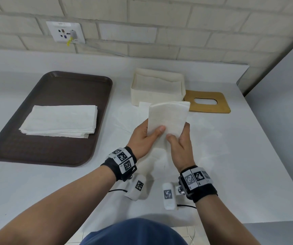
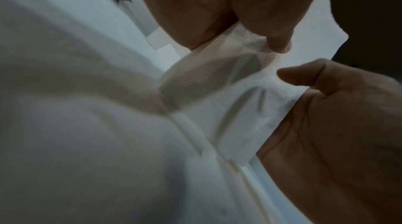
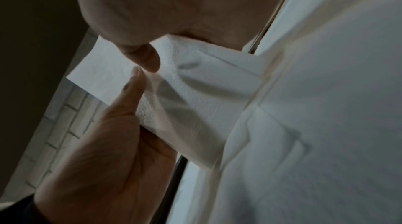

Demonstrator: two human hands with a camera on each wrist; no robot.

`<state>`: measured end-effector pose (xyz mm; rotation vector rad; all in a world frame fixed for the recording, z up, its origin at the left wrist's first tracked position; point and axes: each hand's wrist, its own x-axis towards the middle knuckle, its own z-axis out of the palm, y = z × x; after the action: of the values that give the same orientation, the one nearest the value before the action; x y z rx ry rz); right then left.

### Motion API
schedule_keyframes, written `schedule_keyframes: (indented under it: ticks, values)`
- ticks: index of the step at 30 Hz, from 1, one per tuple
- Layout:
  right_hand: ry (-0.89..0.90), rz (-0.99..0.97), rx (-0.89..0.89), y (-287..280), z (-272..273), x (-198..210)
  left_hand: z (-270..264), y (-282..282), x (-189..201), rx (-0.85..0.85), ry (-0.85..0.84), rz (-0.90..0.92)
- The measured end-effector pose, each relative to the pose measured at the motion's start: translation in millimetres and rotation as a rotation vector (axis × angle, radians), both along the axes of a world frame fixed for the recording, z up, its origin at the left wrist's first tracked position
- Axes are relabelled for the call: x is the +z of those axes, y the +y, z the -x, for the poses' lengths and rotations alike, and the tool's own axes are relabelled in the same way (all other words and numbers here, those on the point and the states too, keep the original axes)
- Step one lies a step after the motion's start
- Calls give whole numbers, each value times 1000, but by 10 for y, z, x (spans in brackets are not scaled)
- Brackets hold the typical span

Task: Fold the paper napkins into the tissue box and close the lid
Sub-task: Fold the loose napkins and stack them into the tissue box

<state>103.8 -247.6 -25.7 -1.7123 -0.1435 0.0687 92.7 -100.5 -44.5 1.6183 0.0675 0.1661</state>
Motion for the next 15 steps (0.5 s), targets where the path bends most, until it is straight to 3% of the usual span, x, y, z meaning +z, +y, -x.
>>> schedule_keyframes:
  ticks: [5, 7, 12, 15]
  values:
    - [-103, 22, -22, -65, -11, 40, 23, 51, 34, -104, 21, -38]
    - [-134, 69, -53, -111, -95, 88, -47, 196, 109, -117, 52, -132]
    - [-198, 102, -68, -323, -361, 259, -451, 809, -25, 221, 230, -596]
    - [-178, 200, -43, -405, -503, 431, -678, 1048, -97, 254, 473, -807]
